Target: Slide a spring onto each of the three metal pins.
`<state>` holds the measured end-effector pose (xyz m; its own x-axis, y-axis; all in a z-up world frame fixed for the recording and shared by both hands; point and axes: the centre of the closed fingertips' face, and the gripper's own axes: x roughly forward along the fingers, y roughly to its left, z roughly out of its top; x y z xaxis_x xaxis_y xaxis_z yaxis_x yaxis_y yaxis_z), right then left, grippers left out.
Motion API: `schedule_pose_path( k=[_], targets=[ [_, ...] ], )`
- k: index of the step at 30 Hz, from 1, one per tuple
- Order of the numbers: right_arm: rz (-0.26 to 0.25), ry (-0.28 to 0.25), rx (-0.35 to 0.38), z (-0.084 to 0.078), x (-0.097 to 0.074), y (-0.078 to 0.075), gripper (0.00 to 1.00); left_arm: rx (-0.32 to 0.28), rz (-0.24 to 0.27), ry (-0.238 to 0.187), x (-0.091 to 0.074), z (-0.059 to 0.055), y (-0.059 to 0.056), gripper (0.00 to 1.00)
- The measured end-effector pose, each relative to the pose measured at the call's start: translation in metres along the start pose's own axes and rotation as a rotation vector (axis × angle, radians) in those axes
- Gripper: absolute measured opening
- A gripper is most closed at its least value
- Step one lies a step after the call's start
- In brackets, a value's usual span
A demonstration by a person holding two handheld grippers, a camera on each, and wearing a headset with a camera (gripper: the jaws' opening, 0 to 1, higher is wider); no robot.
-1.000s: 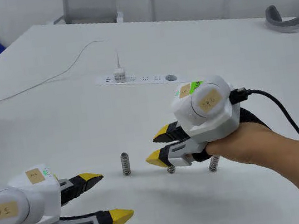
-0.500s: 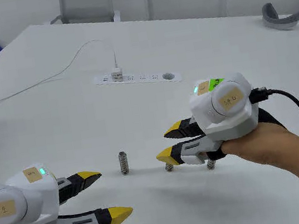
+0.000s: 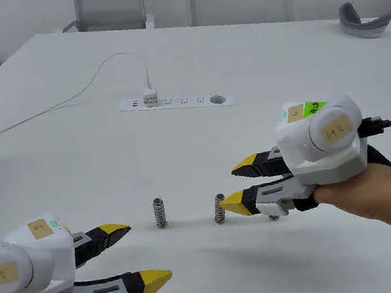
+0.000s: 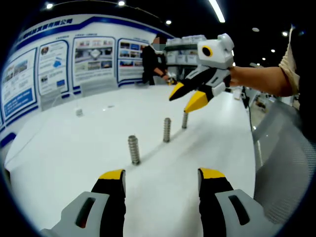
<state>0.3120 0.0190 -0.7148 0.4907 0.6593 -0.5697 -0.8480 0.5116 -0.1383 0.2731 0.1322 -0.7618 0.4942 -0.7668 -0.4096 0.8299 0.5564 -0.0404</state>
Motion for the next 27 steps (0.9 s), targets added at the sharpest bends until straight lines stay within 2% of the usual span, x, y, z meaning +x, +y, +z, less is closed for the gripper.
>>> schedule_pose_path(
  k=[17,27],
  targets=[
    [-0.066,-0.019,0.054,-0.023,-0.024,-0.014,0.42,0.001,-0.003,-0.001,0.0,0.002,-0.001,0.6],
    [-0.101,-0.013,0.088,-0.044,-0.037,-0.018,0.46,-0.001,-0.005,-0.002,0.0,0.002,-0.002,0.61]
  ],
)
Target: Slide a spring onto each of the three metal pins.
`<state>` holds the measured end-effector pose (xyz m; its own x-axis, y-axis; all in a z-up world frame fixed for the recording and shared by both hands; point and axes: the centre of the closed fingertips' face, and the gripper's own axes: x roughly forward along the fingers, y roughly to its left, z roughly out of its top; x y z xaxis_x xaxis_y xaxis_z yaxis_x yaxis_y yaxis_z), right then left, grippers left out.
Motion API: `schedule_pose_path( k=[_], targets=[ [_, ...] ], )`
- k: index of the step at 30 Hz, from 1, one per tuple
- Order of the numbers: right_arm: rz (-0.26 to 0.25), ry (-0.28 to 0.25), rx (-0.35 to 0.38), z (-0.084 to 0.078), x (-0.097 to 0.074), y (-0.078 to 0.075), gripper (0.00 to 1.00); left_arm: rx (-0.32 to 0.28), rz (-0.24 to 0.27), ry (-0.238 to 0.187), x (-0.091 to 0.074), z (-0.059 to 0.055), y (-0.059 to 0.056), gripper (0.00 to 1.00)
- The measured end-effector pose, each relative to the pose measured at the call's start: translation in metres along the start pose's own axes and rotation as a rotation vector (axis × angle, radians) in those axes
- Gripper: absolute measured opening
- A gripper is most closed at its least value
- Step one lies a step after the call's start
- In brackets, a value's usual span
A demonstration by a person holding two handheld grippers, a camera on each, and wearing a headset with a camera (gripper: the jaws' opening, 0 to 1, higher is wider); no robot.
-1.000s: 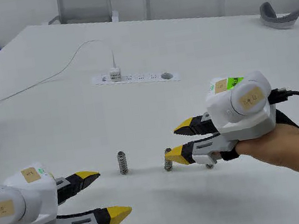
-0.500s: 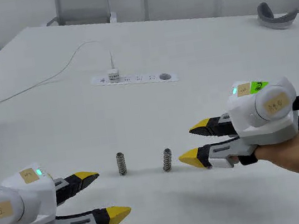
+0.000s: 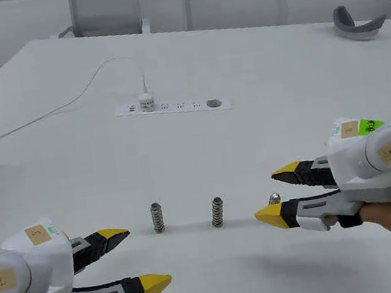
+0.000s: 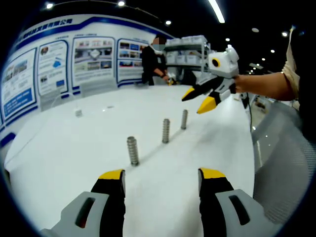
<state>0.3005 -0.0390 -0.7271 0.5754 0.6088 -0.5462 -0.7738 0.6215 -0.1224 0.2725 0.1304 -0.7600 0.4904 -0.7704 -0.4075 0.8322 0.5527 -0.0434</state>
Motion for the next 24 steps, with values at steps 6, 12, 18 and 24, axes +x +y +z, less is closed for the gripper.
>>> schedule_pose_path(
  k=[6,12,18,24],
  targets=[
    [-0.01,0.015,0.007,-0.015,-0.006,0.0,0.47,0.001,-0.002,0.004,0.0,-0.002,0.001,0.61],
    [-0.02,0.019,0.02,-0.023,-0.012,0.0,0.49,0.002,-0.004,0.004,0.001,-0.001,0.0,0.61],
    [-0.029,0.016,0.024,-0.029,-0.014,-0.001,0.51,-0.001,-0.002,0.007,0.0,-0.002,0.0,0.61],
    [-0.029,0.02,0.038,-0.038,-0.016,0.001,0.53,-0.006,0.003,0.006,-0.001,-0.003,0.001,0.62]
  ],
)
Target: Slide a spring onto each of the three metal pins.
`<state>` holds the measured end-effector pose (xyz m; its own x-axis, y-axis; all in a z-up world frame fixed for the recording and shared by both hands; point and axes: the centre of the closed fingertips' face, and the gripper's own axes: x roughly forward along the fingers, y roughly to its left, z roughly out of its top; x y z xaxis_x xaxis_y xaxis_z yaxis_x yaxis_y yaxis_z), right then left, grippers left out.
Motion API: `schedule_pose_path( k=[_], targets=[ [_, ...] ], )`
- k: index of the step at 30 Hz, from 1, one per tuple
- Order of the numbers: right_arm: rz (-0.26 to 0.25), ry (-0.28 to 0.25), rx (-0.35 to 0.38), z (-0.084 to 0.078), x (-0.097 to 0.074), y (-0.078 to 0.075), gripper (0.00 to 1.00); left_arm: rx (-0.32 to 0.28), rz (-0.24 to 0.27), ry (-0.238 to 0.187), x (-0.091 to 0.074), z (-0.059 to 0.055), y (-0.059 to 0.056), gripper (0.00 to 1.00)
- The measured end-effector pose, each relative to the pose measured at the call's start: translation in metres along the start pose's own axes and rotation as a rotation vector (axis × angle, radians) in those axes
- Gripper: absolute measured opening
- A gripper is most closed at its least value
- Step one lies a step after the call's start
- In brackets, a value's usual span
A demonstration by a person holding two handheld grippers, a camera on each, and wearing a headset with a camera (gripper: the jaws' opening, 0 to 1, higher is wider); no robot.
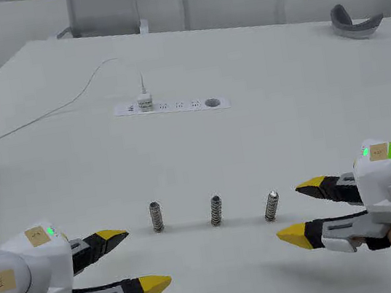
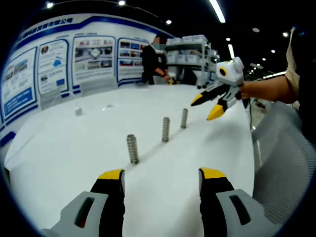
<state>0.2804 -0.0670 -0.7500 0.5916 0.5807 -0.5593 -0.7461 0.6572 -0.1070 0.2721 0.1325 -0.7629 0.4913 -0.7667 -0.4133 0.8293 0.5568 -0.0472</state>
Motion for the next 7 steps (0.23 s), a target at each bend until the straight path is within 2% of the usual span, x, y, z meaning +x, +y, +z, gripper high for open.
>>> schedule_pose_path(
  k=[7],
  targets=[
    [-0.003,0.0,0.012,-0.0066,-0.003,0.0009,0.53,-0.004,0.0,0.001,0.0008,-0.001,-0.0015,0.62]
  ],
)
